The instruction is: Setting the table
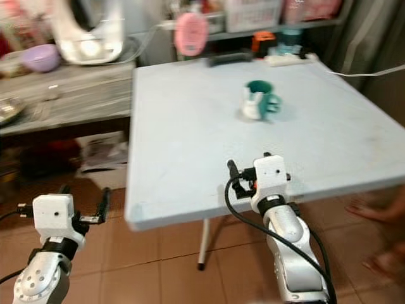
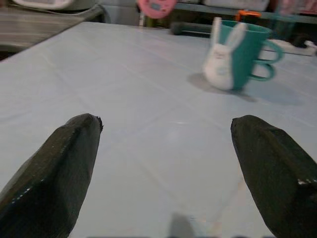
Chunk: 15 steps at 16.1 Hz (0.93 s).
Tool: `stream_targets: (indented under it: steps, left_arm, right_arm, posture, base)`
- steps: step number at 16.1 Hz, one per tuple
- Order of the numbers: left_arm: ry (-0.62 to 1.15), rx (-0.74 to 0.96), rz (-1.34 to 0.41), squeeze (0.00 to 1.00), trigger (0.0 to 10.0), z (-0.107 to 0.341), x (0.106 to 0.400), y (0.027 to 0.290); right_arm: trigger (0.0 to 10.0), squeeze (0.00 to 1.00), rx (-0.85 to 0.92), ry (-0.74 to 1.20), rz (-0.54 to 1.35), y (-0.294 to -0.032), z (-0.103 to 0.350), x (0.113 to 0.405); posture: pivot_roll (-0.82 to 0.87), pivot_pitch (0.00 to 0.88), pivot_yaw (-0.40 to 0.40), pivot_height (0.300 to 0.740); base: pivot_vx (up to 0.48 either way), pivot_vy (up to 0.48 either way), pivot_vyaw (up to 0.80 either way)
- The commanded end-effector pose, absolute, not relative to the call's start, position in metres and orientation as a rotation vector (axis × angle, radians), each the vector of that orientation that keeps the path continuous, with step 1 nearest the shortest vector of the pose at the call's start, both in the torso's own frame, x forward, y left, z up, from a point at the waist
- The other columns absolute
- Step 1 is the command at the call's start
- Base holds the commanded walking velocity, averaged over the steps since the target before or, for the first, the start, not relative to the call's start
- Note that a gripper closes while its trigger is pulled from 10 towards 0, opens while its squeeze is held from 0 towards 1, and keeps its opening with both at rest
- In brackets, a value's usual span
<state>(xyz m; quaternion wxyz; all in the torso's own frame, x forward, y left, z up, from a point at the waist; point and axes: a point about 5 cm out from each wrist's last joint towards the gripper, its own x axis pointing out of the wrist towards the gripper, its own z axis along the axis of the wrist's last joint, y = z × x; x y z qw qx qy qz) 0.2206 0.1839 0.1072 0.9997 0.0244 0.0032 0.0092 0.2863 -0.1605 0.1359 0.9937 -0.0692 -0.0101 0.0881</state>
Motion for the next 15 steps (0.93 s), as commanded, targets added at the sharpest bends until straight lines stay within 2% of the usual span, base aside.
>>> stream_targets:
  steps: [1,15]
  left_arm:
    - [-0.003,0.064,0.019,0.00,10.0,0.1113,0.2203,0.1842]
    - [0.019,0.066,0.017,0.00,10.0,0.1076,0.2219,0.1821]
  right_arm:
    - [10.0,0.00,-0.134,-0.036,0.187,-0.1577,0.1414,0.2853]
    - [10.0,0.00,-0.128,-0.015,0.194,-0.1553,0.1369,0.2854]
  posture:
    - [-0.21,0.105,0.075,0.740]
    - [-0.21,0.105,0.081,0.740]
  base:
    - [0.000,-0.480,0.00]
    - [0.000,-0.480,0.00]
